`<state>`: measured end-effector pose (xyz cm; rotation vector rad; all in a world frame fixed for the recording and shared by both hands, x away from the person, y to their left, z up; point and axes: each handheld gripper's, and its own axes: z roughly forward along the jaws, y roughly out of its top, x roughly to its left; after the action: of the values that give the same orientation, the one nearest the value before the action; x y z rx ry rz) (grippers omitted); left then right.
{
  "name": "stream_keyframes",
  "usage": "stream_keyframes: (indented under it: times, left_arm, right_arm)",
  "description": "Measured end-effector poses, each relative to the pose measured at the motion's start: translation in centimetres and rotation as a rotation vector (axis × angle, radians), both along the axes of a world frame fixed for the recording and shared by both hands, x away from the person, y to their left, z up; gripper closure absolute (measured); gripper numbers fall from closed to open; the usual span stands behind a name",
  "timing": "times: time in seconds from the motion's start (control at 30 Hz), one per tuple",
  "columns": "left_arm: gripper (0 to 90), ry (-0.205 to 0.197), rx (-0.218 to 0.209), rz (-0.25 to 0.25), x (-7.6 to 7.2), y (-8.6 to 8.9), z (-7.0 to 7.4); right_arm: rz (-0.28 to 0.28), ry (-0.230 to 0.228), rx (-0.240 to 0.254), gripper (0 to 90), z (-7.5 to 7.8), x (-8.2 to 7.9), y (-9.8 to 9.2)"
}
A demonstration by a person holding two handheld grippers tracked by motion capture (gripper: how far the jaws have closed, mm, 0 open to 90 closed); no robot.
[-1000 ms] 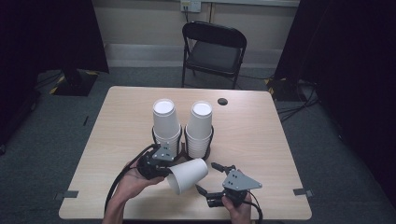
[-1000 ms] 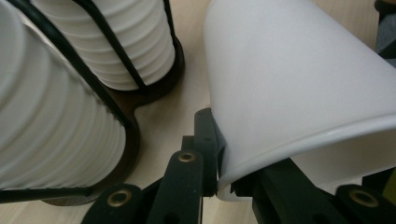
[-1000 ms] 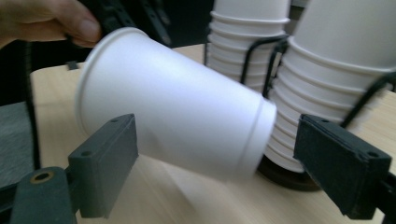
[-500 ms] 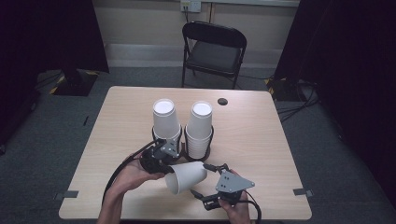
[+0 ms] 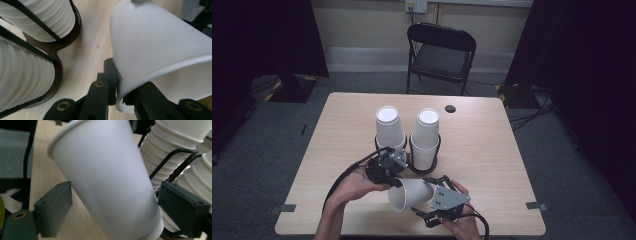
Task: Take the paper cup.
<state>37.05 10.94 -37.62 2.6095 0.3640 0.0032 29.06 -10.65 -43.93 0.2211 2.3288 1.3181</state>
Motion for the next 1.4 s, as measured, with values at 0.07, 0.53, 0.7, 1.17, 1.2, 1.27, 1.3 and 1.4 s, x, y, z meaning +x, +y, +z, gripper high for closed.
stream_keyframes:
  times: [0.07, 0.53, 0.7, 1.17, 1.2, 1.27, 1.3, 1.4]
  left_arm:
    - [85.1, 0.009, 0.003, 0.009, 0.0, 0.0, 0.0]
    - [86.7, 0.047, -0.05, 0.025, 0.2, -0.7, -0.2]
    - [87.0, 0.052, -0.063, 0.033, 0.2, -0.9, -0.6]
    - [85.4, 0.087, -0.094, 0.129, 0.5, -0.6, -1.6]
    - [85.2, 0.087, -0.094, 0.129, 0.5, -0.6, -1.6]
    - [84.9, 0.087, -0.099, 0.144, 0.5, -0.6, -1.6]
    - [84.9, 0.086, -0.099, 0.148, 0.5, -0.6, -1.6]
    - [84.8, 0.092, -0.111, 0.155, 0.6, -0.5, -1.7]
  right_arm:
    - [0.008, 0.0, -0.01, 9.3, 0.0, 0.1, 0.5]
    - [0.014, 0.047, -0.006, 8.6, -0.3, 0.4, 2.6]
    - [0.033, 0.038, 0.018, 8.6, -0.1, 0.3, 3.1]
    - [-0.032, 0.002, 0.018, 7.3, -0.3, 0.2, 4.4]
    - [-0.037, 0.001, 0.018, 7.3, -0.4, 0.1, 4.5]
    - [-0.042, 0.0, 0.014, 7.1, -0.4, 0.1, 4.5]
    - [-0.048, -0.003, 0.012, 7.0, -0.4, 0.2, 4.6]
    - [-0.052, -0.011, 0.003, 7.0, -0.5, 0.2, 4.7]
